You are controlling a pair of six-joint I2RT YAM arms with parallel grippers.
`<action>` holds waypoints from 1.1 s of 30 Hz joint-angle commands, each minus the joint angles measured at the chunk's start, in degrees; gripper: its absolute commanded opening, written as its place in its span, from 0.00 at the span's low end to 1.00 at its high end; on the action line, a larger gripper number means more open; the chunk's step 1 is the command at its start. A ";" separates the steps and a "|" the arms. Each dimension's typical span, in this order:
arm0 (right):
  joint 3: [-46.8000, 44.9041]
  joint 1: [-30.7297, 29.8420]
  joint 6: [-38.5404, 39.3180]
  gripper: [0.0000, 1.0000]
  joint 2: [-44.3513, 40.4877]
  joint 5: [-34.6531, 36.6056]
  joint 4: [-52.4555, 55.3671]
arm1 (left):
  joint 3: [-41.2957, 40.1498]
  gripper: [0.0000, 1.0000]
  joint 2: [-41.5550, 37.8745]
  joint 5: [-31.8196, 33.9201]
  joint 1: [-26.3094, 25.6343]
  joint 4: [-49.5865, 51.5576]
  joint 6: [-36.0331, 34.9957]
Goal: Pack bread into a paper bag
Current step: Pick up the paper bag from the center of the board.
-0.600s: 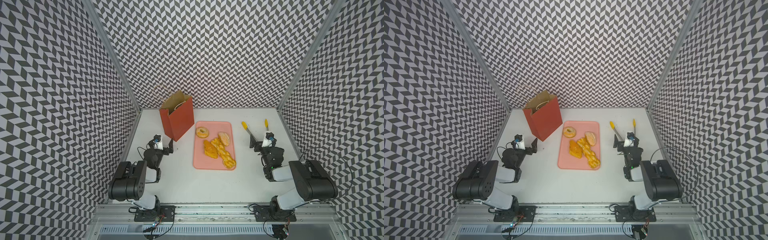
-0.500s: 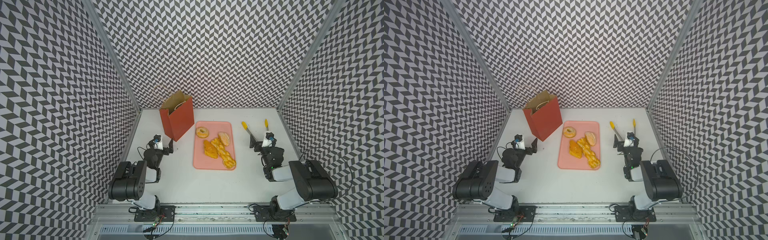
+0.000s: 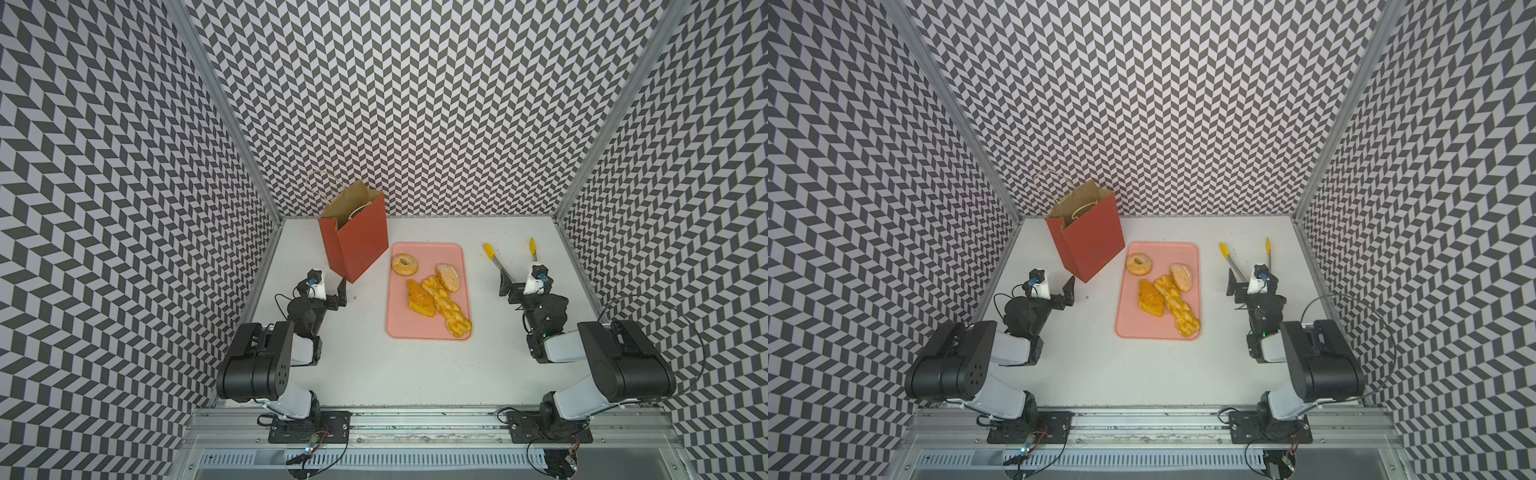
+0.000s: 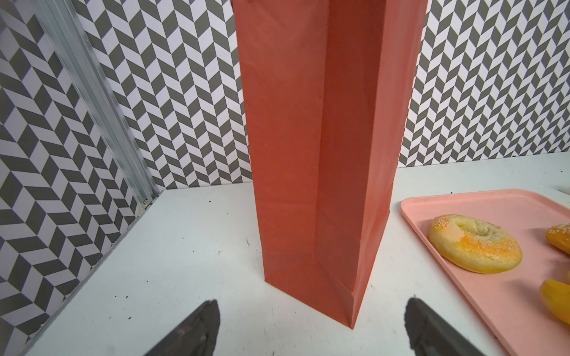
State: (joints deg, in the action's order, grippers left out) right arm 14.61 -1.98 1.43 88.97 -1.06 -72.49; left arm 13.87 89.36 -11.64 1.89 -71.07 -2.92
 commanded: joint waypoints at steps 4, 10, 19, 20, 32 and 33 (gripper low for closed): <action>-0.55 0.31 -0.49 0.99 0.65 0.52 -3.36 | 0.81 0.98 -0.76 0.26 -0.15 0.31 0.37; -0.60 0.31 -0.53 0.99 0.64 0.49 -3.36 | 0.74 0.98 -0.75 0.26 -0.17 0.26 0.37; -0.69 0.26 -0.20 0.99 0.39 0.14 -3.92 | 12.03 0.98 -6.01 2.20 -0.21 23.20 0.66; -0.03 0.31 -0.03 0.99 -0.53 -0.41 -1.42 | 14.94 0.98 -6.27 2.35 -0.45 29.07 -0.14; 18.02 -1.07 -12.65 0.99 -19.15 -8.69 38.52 | 33.61 0.98 -20.04 11.30 -5.85 64.55 15.61; 19.01 -1.17 -14.97 0.99 -20.33 -7.58 41.28 | 31.79 0.98 -21.91 12.95 -6.77 63.13 17.44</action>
State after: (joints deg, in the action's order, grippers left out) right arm 31.53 -2.70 -5.30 72.10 -6.48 -40.51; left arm 46.46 72.31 -4.38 -2.52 -16.78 8.78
